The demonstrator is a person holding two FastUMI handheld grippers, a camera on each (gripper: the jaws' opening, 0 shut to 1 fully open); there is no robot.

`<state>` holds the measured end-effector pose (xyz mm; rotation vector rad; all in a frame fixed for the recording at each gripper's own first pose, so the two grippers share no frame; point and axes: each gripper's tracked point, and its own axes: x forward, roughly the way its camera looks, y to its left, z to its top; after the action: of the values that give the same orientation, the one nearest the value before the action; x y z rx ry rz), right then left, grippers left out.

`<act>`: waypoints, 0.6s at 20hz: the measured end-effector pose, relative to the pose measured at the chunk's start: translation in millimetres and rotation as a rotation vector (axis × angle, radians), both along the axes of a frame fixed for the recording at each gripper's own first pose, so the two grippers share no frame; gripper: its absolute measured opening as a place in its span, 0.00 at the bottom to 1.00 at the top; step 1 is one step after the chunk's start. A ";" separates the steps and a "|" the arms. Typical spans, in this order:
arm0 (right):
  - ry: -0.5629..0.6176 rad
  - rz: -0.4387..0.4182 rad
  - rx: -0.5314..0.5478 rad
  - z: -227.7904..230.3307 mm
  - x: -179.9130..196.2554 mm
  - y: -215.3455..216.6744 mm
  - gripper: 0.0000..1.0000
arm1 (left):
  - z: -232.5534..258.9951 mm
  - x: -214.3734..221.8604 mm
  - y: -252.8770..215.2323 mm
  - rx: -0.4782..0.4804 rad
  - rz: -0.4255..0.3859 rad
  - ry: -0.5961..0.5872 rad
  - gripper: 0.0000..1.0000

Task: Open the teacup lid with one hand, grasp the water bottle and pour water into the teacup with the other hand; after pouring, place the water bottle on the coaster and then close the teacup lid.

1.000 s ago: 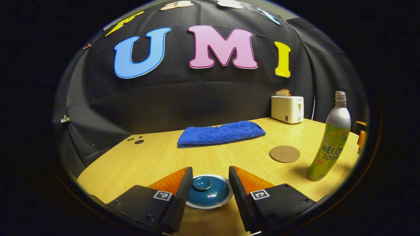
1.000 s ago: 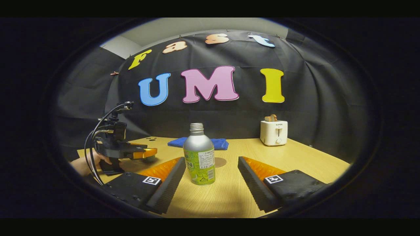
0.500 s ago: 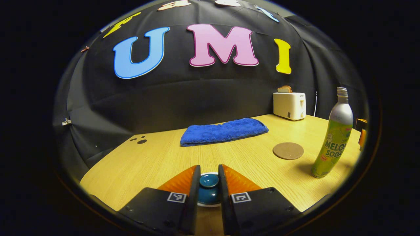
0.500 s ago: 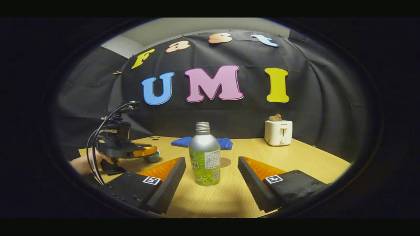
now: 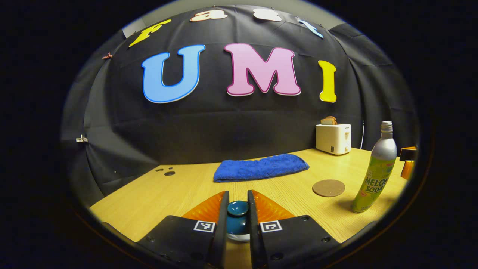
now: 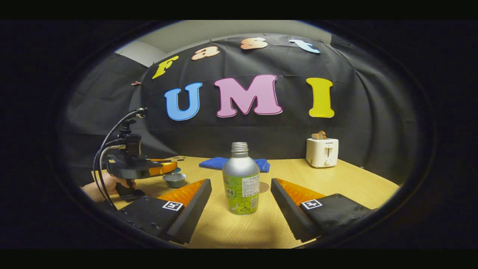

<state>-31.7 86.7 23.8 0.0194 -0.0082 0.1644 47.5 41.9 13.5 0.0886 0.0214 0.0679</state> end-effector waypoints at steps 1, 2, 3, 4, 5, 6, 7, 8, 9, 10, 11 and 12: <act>0.003 -0.004 -0.004 -0.8 2.6 1.8 0.99 | 5.7 -5.0 2.6 0.003 0.007 -0.017 0.30; 0.008 -0.012 -0.007 -2.8 5.0 2.4 0.99 | 11.8 -11.8 4.4 0.003 0.012 -0.033 0.29; 0.016 -0.019 -0.008 -5.1 8.0 3.2 0.99 | 14.5 -17.6 7.0 -0.002 0.017 -0.043 0.29; 0.023 -0.027 -0.013 -6.8 11.1 3.0 0.99 | 18.3 -23.8 8.8 -0.009 0.019 -0.055 0.29; 0.026 -0.040 -0.014 -7.4 14.8 3.0 0.98 | 21.4 -29.9 11.4 -0.015 0.020 -0.064 0.29; 0.026 -0.043 -0.010 -7.5 18.0 4.4 0.99 | 24.7 -35.5 14.3 -0.022 0.020 -0.071 0.29; 0.027 -0.045 -0.009 -8.0 22.6 6.2 0.99 | 26.6 -40.6 16.6 -0.029 0.019 -0.075 0.29; 0.031 -0.051 -0.012 -9.4 28.4 7.9 0.99 | 29.5 -45.4 19.7 -0.036 0.021 -0.081 0.29; 0.035 -0.060 -0.019 -10.9 34.5 8.1 0.99 | 31.6 -49.1 23.1 -0.041 0.023 -0.087 0.29; 0.038 -0.067 -0.030 -12.4 41.0 8.0 0.99 | 33.3 -52.8 26.6 -0.043 0.026 -0.091 0.29; 0.042 -0.067 -0.047 -14.1 47.6 9.2 0.98 | 33.1 -56.0 29.7 -0.043 0.030 -0.091 0.29; 0.048 -0.070 -0.066 -16.5 55.0 9.5 0.99 | 33.0 -59.6 33.6 -0.044 0.036 -0.093 0.29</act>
<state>23.4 96.1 7.3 -0.0426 0.0444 0.0940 -12.1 75.5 46.5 0.0412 -0.0687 0.1070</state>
